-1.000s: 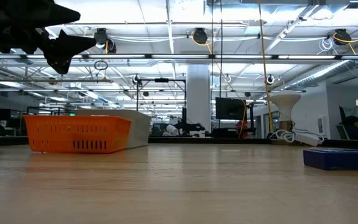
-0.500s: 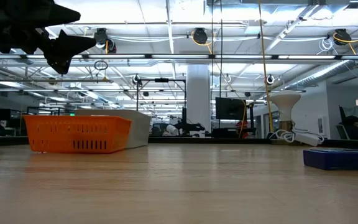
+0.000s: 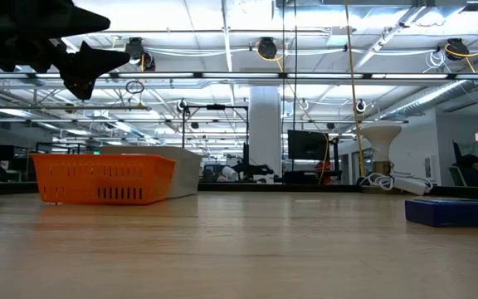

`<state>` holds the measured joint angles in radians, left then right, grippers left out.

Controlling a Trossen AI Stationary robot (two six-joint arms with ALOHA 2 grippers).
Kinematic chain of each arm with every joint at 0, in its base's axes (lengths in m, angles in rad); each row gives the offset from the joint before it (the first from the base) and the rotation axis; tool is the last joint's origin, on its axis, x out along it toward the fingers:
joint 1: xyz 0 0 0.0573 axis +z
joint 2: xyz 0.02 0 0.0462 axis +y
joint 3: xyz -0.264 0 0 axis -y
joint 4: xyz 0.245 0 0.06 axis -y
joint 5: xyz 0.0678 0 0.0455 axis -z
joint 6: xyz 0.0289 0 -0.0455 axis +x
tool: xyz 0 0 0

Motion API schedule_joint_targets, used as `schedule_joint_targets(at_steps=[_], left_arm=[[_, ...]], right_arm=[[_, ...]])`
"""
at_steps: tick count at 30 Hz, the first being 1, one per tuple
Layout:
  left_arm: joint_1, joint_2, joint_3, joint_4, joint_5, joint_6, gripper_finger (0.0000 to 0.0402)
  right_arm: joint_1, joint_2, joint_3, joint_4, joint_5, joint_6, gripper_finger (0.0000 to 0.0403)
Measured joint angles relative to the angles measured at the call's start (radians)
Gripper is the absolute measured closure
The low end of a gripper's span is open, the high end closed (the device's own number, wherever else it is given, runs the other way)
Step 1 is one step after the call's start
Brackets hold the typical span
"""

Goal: Pick & Place Office items
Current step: Put the pink charger adapter into the gray bin

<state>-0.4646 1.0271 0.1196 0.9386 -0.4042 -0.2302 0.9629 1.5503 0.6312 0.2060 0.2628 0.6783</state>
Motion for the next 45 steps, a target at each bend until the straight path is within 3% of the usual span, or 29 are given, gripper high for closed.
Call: schedule_joint_targets(at_steps=[8, 17, 22, 31, 39, 45], left_arm=[[0.000, 0.000, 0.000, -0.001, 0.000, -0.001, 0.0146], [0.000, 0.000, 0.000, -0.002, 0.000, -0.001, 0.0146], [0.000, 0.000, 0.000, -0.002, 0.000, -0.002, 0.0146], [0.000, 0.000, 0.000, -0.008, 0.000, -0.003, 0.0146], [0.000, 0.000, 0.000, -0.008, -0.009, -0.004, 0.0146], [0.000, 0.000, 0.000, -0.008, -0.015, -0.013, 0.0146]], right_arm=[[-0.021, 0.002, 0.000, -0.007, 0.101, -0.165, 0.0150], [-0.083, -0.021, 0.000, -0.032, 0.114, -0.310, 0.0164], [-0.113, -0.047, -0.002, -0.046, 0.185, -0.399, 0.0168], [-0.115, -0.100, -0.002, 0.018, 0.142, -0.383, 0.0158], [-0.112, -0.020, -0.001, 0.082, 0.063, -0.350, 0.0098], [-0.132, 0.003, -0.001, 0.052, 0.043, -0.355, 0.0094]])
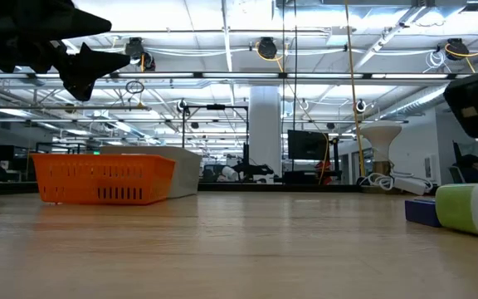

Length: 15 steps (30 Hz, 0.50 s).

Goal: Pick & Place Office items
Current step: Put the pink charger adapter into the gray bin

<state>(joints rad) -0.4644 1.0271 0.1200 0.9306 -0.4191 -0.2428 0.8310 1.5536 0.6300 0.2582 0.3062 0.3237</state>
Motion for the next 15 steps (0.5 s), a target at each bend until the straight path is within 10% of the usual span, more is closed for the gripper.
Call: schedule_joint_targets(at_steps=[15], left_arm=[[0.000, 0.000, 0.000, 0.000, -0.001, 0.002, 0.0147]], right_arm=[[-0.010, 0.000, 0.000, -0.031, -0.050, -0.032, 0.0161]])
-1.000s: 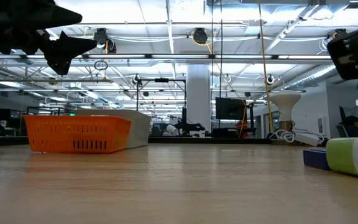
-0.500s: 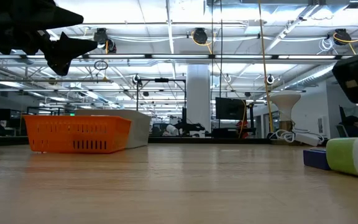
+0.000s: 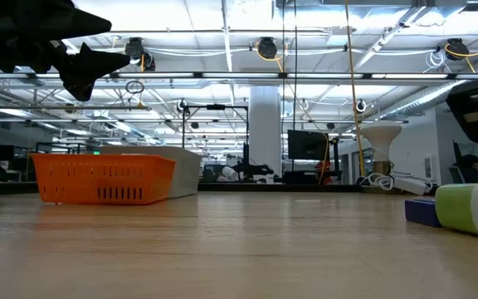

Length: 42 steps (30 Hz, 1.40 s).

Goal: Pick & Place Office items
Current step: Put the pink charger adapter into the gray bin

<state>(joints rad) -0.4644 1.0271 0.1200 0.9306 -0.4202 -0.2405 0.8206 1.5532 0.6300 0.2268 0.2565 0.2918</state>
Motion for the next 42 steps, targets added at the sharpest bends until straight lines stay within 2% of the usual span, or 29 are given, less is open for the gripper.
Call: schedule_joint_targets(at_steps=[14, 21, 26, 31, 35, 42], left_arm=[[0.000, 0.000, 0.000, 0.000, -0.028, 0.002, 0.0146], [0.000, 0.000, 0.000, 0.000, -0.036, -0.002, 0.0146], [0.000, 0.000, 0.000, -0.002, -0.036, -0.003, 0.0146], [0.000, 0.000, 0.000, -0.004, -0.036, -0.004, 0.0146], [0.000, 0.000, 0.000, 0.058, -0.052, -0.016, 0.0146], [0.000, 0.000, 0.002, 0.126, -0.054, -0.075, 0.0146]], right_arm=[[-0.008, 0.048, 0.000, -0.014, 0.002, -0.017, 0.0197], [-0.016, 0.037, 0.000, -0.010, 0.003, -0.060, 0.0235], [-0.017, 0.026, 0.000, -0.006, 0.008, -0.096, 0.0234], [-0.016, 0.025, 0.000, 0.006, 0.036, -0.126, 0.0229], [-0.017, -0.003, 0.000, 0.008, 0.067, -0.145, 0.0237], [-0.029, -0.131, 0.000, -0.022, 0.186, -0.192, 0.0230]])
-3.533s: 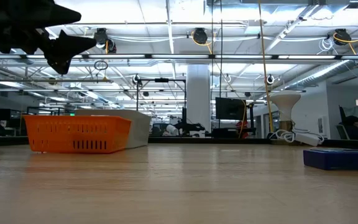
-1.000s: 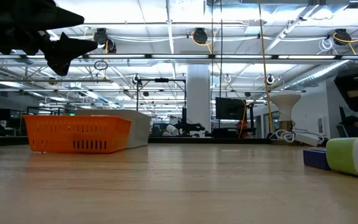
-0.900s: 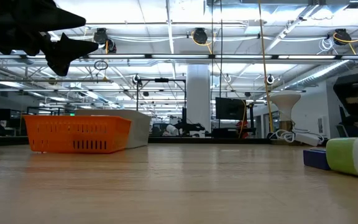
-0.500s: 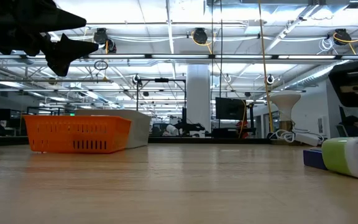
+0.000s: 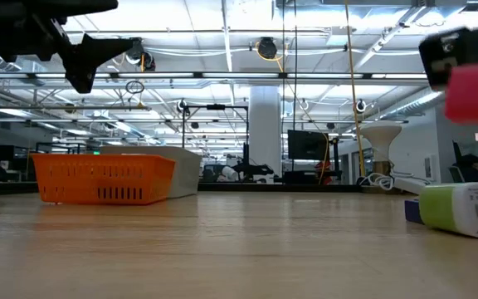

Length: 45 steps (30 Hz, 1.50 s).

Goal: Pick & Place Office items
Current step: Put the pink charger adapter into the gray bin

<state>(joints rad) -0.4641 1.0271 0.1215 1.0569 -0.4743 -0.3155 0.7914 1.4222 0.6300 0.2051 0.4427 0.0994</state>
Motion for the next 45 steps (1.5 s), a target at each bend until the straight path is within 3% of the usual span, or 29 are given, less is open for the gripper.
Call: schedule_joint_targets(at_steps=[7, 13, 17, 23, 29, 33, 45], left_arm=[[0.012, 0.000, 0.000, 0.001, -0.070, -0.173, 0.0146], [0.041, 0.017, 0.000, -0.010, -0.132, -0.356, 0.0146], [0.071, 0.062, 0.000, -0.014, -0.231, -0.477, 0.0146], [0.135, 0.123, 0.000, -0.013, -0.253, -0.615, 0.0146], [0.170, 0.237, 0.077, -0.016, -0.252, -0.618, 0.0146], [0.206, 0.331, 0.190, -0.028, -0.203, -0.544, 0.0146], [0.360, 0.452, 0.474, -0.327, -0.007, -0.543, 0.0146]], right_arm=[[-0.042, -0.131, 0.000, -0.037, 0.143, -0.128, 0.0231], [-0.119, -0.163, 0.000, -0.038, 0.242, -0.275, 0.0231], [-0.186, -0.164, 0.000, -0.037, 0.269, -0.334, 0.0231], [-0.270, -0.163, 0.000, -0.009, 0.269, -0.407, 0.0231], [-0.336, -0.163, 0.000, 0.036, 0.255, -0.438, 0.0231], [-0.398, -0.163, -0.006, 0.070, 0.178, -0.471, 0.0231], [-0.579, -0.293, -0.258, 0.505, -0.032, -0.573, 0.0231]])
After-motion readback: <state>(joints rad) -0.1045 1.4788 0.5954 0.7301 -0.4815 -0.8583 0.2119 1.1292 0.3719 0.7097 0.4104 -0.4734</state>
